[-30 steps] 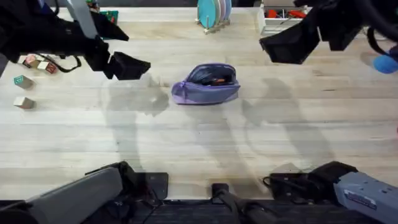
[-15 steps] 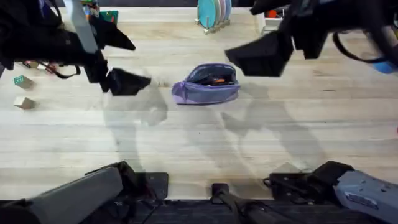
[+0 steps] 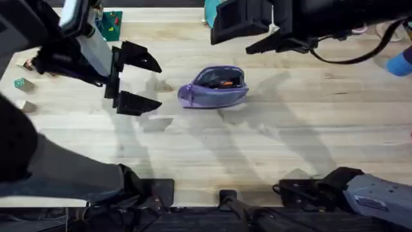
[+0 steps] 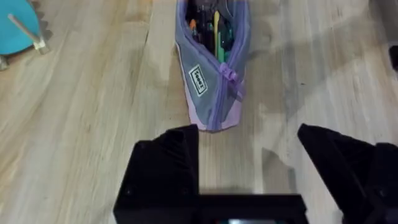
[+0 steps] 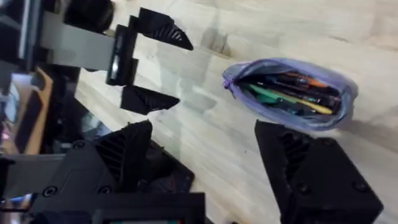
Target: Unzip the bag, pick up the pens from the table one at a time and place them inside, then zip the bag closed.
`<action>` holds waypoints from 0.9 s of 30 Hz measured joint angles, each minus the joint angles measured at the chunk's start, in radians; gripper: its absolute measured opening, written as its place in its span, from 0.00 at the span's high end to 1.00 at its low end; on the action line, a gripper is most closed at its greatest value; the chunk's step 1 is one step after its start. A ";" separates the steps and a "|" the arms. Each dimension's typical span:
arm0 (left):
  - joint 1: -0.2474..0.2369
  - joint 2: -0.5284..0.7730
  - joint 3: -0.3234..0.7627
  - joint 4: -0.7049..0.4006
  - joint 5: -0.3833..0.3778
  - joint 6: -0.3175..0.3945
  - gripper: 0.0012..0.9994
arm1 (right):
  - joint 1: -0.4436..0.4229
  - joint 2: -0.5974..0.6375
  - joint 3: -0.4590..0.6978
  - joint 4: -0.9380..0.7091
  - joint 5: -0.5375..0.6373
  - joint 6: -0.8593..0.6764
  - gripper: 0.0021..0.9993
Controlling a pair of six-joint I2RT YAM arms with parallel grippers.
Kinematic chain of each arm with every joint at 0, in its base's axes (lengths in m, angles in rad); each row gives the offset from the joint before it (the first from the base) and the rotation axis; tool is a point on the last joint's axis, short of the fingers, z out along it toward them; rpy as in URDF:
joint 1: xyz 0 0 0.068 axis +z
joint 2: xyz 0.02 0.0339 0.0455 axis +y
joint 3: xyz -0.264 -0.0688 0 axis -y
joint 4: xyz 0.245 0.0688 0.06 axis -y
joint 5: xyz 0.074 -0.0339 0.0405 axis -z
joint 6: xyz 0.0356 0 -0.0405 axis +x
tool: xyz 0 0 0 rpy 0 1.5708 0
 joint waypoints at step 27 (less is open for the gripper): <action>0.000 0.120 0.000 0.033 0.013 0.022 0.01 | 0.345 0.042 0.000 -0.040 0.419 0.256 0.00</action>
